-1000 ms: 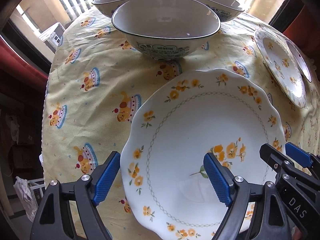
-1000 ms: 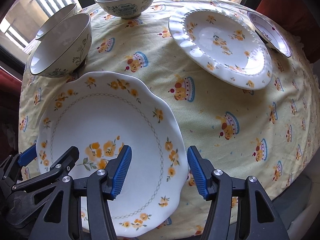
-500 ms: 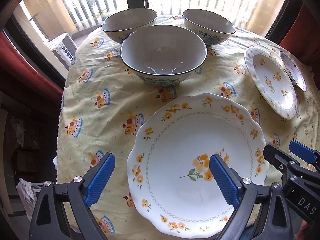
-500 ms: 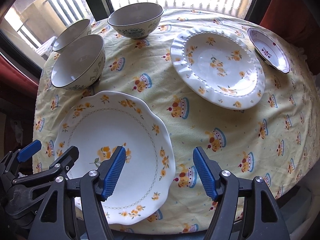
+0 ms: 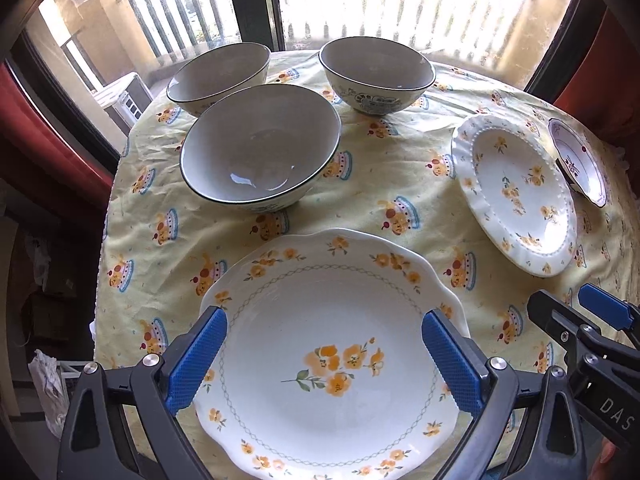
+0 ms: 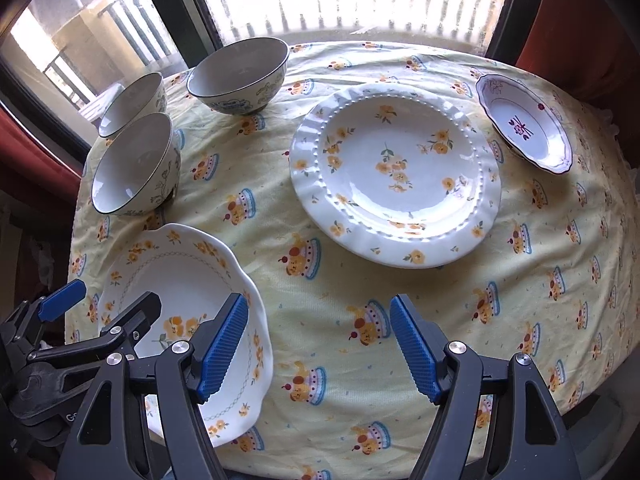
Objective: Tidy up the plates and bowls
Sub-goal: 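Lower the flower plate beside the bowls and open both grippers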
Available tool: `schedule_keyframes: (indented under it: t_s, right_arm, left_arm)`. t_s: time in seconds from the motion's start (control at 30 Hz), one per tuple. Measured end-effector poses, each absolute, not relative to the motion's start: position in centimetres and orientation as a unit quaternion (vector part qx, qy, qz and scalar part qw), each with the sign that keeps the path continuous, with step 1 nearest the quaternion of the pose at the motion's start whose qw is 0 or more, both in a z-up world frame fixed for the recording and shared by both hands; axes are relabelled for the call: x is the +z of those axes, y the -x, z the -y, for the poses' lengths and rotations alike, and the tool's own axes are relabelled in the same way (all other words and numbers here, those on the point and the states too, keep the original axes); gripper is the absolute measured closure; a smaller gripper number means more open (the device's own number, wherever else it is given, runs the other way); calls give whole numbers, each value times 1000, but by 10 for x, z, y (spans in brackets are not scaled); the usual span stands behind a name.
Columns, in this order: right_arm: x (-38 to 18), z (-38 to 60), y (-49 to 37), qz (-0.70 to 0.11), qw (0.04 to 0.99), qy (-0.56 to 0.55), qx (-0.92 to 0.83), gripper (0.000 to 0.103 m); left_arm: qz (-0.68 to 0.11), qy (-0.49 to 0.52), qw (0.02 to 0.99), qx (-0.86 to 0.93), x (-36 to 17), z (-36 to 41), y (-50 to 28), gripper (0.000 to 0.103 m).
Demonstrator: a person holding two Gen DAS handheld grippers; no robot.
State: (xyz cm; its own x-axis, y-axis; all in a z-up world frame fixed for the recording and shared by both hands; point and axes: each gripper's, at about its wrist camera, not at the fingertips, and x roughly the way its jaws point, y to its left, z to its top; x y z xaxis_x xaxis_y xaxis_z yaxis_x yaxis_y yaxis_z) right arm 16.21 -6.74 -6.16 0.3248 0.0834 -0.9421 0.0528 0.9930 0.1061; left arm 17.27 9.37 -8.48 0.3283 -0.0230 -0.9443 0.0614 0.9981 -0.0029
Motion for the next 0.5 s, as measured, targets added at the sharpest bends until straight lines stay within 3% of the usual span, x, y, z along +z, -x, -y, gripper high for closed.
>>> schedule_keyframes:
  t_s: [0.5]
  right_arm:
    - [-58, 152, -199, -563, 824, -70, 8, 26]
  left_arm:
    - [-563, -18, 826, -15, -81, -9, -214, 4]
